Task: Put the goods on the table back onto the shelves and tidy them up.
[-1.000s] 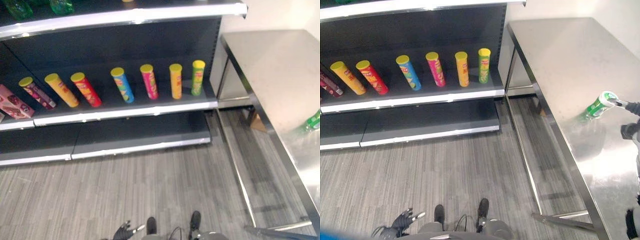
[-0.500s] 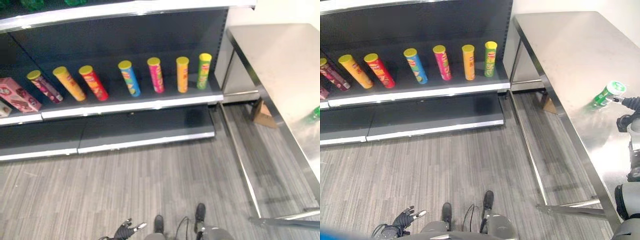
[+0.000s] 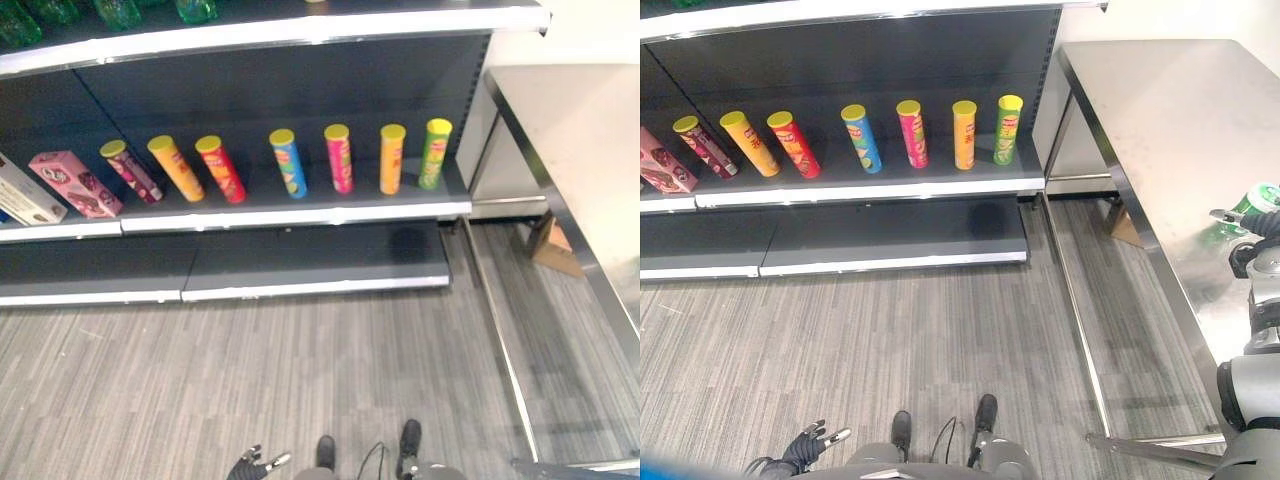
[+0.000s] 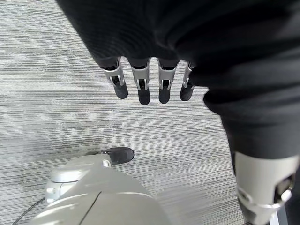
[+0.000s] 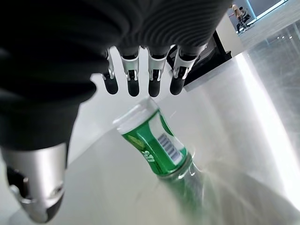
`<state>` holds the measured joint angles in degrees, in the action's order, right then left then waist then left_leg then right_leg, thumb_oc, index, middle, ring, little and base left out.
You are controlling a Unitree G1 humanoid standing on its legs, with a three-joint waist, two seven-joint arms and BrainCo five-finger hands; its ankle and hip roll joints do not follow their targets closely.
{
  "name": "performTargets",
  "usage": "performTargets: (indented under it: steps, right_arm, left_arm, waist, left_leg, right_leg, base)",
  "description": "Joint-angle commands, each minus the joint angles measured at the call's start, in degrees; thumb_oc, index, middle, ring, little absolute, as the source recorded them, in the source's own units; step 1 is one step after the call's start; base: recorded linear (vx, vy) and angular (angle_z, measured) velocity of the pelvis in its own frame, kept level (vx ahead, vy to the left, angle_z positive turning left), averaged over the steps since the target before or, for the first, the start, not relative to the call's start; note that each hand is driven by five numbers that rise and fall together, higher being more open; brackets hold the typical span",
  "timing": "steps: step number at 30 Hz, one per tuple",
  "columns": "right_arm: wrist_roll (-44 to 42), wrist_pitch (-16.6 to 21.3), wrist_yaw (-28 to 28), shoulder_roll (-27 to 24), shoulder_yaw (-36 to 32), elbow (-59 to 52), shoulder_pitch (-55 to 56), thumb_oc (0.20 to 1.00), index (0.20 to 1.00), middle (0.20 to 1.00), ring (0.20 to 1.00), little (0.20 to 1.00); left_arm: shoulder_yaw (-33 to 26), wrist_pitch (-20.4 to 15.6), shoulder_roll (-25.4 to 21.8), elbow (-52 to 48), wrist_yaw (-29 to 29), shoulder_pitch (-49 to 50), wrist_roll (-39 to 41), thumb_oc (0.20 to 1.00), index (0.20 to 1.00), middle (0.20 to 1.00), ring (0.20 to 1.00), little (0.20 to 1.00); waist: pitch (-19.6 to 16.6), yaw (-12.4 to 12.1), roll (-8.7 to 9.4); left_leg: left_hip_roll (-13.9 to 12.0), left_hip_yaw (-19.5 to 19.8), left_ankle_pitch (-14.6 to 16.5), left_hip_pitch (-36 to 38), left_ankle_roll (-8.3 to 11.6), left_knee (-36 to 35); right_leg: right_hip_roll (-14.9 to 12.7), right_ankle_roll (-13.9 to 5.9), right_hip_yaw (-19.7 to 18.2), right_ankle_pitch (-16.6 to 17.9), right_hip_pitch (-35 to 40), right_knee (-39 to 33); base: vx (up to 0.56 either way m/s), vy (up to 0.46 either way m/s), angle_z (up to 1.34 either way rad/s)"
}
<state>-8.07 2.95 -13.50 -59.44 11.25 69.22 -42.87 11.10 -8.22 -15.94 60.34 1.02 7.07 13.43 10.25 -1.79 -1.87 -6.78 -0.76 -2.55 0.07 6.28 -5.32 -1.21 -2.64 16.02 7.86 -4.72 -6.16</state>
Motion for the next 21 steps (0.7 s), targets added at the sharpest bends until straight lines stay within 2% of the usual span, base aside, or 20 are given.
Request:
performTargets:
  steps: [1, 9, 10, 13, 21]
  right_arm:
    - [2.02, 0.62, -3.53, -2.99, 2.67, 1.19, -6.02, 1.000, 1.000, 1.000, 1.000, 1.000]
    - [-0.75, 0.98, -6.58, -4.45, -0.69, -0.85, -5.21, 1.000, 1.000, 1.000, 1.000, 1.000]
    - [-6.24, 1.66, 1.45, -0.50, -4.86, -4.01, 6.12, 1.000, 1.000, 1.000, 1.000, 1.000]
    - [-4.65, 1.68, 0.54, -0.34, -5.18, -5.84, 6.34, 1.000, 1.000, 1.000, 1.000, 1.000]
    - [-3.79, 1.99, 0.23, -0.32, -5.05, -8.15, 5.90, 1.000, 1.000, 1.000, 1.000, 1.000]
  left_arm:
    - [2.98, -1.08, -1.89, -0.02, 1.02, -0.33, 1.08, 1.000, 1.000, 1.000, 1.000, 1.000]
    - [3.37, -0.73, -0.86, -0.10, 1.65, -0.42, 1.07, 1.000, 1.000, 1.000, 1.000, 1.000]
    - [0.65, 0.42, -1.16, 3.49, 0.24, -2.13, -2.12, 1.000, 1.000, 1.000, 1.000, 1.000]
    - [-1.63, 0.56, -1.90, 7.00, 0.46, -1.70, -2.86, 1.000, 1.000, 1.000, 1.000, 1.000]
    - [-3.42, -0.21, -2.81, 4.90, 0.76, -1.12, -1.13, 1.000, 1.000, 1.000, 1.000, 1.000]
  waist:
    - [-0.91, -0.34, 2.65]
    - [-1.33, 0.64, 2.43]
    - [-4.26, 2.13, 7.21]
    - [-4.65, 2.33, 6.63]
    - [-4.19, 1.39, 6.60]
  left_leg:
    - [-1.84, 1.08, -2.75, -2.70, 2.28, 0.32]
    - [-2.23, 1.25, -2.56, -2.34, 2.32, 0.32]
    - [2.29, 0.73, 6.98, 1.17, -1.56, 4.33]
    - [2.86, -0.21, 6.35, 3.26, -2.03, 0.93]
    - [4.24, -2.57, 6.86, 4.04, -3.28, 0.32]
  right_leg:
    - [-5.21, -5.33, -2.91, -6.75, 1.87, 3.96]
    - [-4.91, -5.19, -3.39, -7.14, 2.06, 4.10]
    - [-5.32, -5.72, -10.59, -5.47, 4.79, 1.56]
    - [-5.71, -6.36, -10.75, -4.84, 4.48, 1.52]
    - [-7.52, -8.03, -10.53, -3.04, 2.95, 2.65]
  base:
    - [0.00, 0.000, 0.00]
    - [0.00, 0.000, 0.00]
    - [0.00, 0.000, 0.00]
    - [0.04, 0.111, -0.08]
    - [0.00, 0.078, -0.18]
